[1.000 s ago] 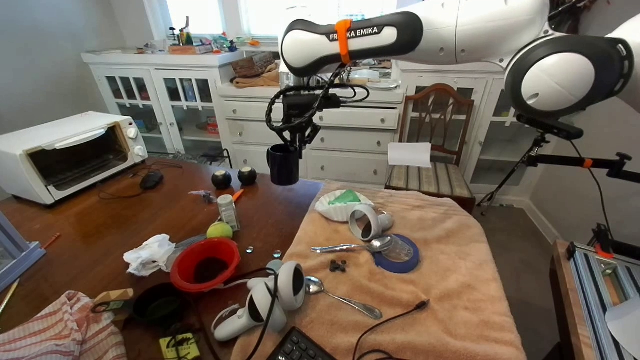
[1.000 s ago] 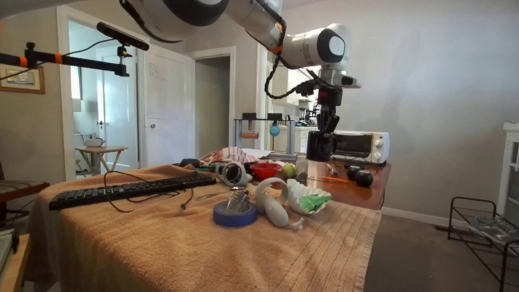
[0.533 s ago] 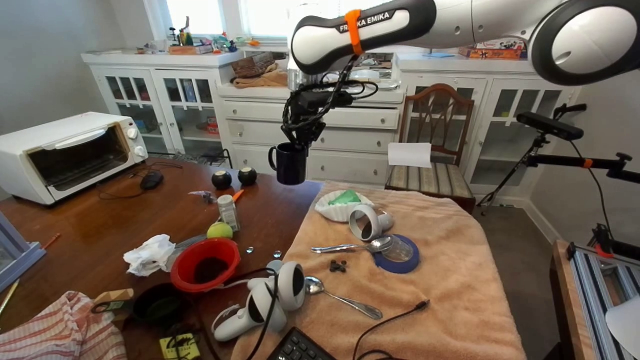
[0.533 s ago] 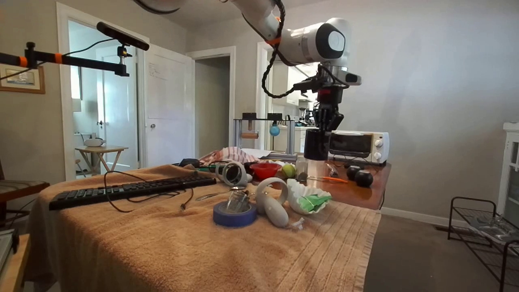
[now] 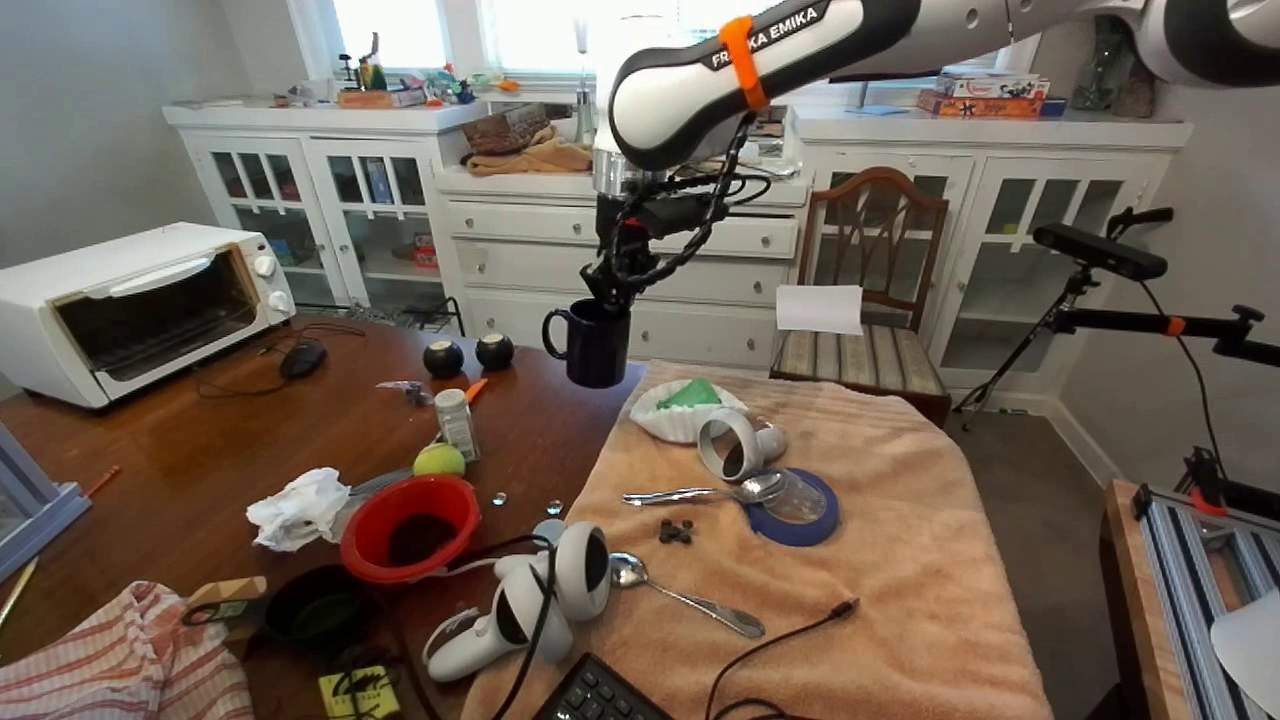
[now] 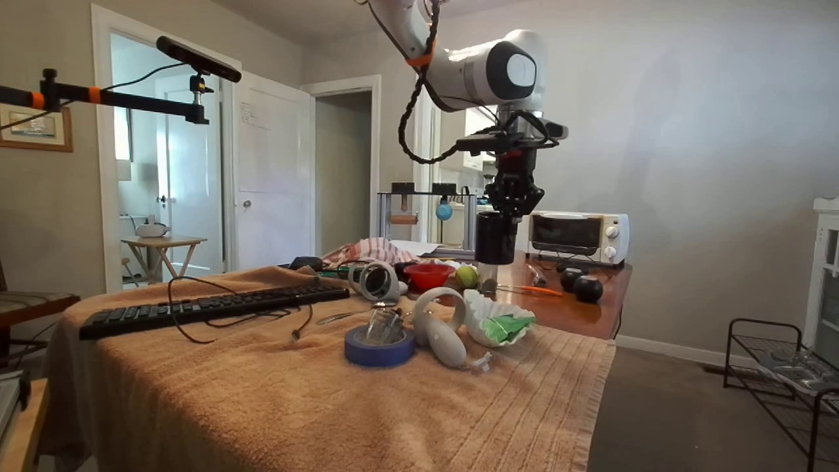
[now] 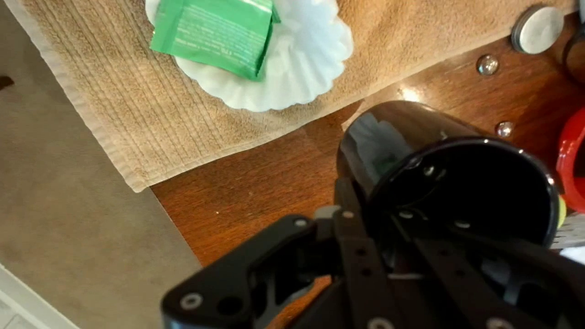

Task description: Take the black mug and put it on the orange towel

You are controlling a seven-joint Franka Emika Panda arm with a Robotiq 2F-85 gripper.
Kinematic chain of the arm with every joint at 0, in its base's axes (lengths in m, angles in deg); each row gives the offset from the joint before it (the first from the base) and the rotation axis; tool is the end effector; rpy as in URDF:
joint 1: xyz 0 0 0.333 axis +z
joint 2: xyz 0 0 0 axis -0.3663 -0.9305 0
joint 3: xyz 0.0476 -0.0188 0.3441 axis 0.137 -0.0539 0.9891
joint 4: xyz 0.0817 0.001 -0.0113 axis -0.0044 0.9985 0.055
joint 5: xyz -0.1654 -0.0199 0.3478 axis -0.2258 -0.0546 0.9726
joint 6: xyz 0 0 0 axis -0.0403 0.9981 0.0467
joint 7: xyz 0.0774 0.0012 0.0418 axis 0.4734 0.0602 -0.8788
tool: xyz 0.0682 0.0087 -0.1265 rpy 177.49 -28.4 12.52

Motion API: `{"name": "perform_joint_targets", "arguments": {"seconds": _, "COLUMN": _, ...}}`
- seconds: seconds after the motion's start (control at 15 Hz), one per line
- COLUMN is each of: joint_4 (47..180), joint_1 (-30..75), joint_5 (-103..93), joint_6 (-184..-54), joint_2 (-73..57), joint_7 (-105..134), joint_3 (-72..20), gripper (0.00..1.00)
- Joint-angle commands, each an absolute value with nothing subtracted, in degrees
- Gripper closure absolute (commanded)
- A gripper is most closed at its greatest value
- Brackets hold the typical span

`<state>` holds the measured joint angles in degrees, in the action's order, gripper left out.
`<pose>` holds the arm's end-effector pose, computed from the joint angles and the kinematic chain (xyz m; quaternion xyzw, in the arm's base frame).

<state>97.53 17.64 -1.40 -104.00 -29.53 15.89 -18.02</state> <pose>0.7552 -0.0090 0.3390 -0.9971 0.0593 -0.0396 0.0284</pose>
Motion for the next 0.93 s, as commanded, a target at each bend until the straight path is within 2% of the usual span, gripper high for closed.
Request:
{"name": "perform_joint_targets", "arguments": {"seconds": 0.0, "joint_4": 111.3, "joint_1": 18.6, "joint_5": -0.6, "joint_6": -110.6, "joint_2": -20.7, "joint_7": 10.6, "joint_3": -18.5, "gripper": 0.98}}
{"name": "perform_joint_targets", "arguments": {"seconds": 0.47, "joint_4": 131.3, "joint_1": 20.3, "joint_5": -0.5, "joint_6": -123.7, "joint_2": -9.3, "joint_7": 2.5, "joint_3": -16.7, "gripper": 0.98}}
{"name": "perform_joint_targets", "arguments": {"seconds": 0.87, "joint_4": 149.6, "joint_1": 20.7, "joint_5": -0.3, "joint_6": -128.6, "joint_2": 3.0, "joint_7": -13.2, "joint_3": -13.8, "gripper": 0.98}}
